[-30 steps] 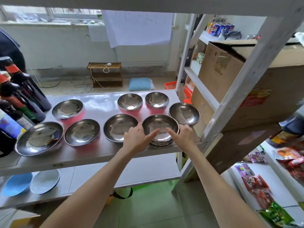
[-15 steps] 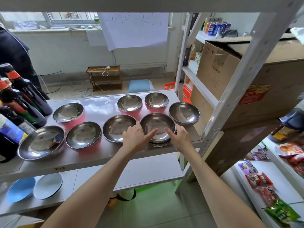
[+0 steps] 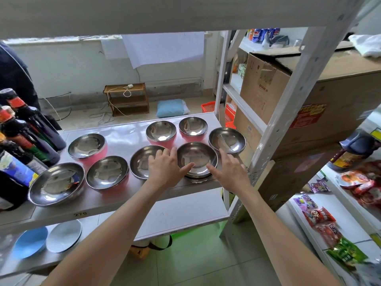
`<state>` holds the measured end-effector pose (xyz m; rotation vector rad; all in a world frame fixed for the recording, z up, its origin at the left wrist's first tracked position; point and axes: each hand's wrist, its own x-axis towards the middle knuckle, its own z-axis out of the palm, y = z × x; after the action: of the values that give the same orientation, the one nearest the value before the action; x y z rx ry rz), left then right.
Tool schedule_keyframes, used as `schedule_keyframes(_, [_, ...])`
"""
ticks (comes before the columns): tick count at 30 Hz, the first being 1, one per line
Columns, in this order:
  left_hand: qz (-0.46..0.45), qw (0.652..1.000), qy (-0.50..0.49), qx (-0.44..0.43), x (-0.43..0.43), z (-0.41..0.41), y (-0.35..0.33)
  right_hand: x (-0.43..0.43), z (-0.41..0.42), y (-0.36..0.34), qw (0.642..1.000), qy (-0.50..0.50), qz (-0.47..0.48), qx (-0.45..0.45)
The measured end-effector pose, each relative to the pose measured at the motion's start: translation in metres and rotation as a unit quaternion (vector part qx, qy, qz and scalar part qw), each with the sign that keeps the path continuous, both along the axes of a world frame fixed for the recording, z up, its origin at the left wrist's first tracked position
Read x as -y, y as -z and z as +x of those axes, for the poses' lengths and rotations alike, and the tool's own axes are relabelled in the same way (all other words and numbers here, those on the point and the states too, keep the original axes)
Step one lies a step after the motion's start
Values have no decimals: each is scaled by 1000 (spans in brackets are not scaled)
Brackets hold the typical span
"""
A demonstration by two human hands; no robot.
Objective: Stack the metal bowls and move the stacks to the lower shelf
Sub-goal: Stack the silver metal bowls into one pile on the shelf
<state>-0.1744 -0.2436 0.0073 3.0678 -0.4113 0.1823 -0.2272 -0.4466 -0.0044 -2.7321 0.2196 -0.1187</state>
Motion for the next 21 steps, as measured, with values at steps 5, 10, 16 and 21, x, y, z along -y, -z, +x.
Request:
schedule_keyframes(5, [44,989,102,100,0,5,-39,10,-17,-33,989,-10,-136,51])
schedule_keyframes(10, [77,976,157,134,13,21,-76,18,-19,-56,985,30,-145,91])
schedule_keyframes(16, [118,964,182,150,40,56,-93,27,5,-58,990,80,-66,93])
schedule_keyframes(21, [143,961,190,138,62,98,-78,37,41,-41,994,96,17,50])
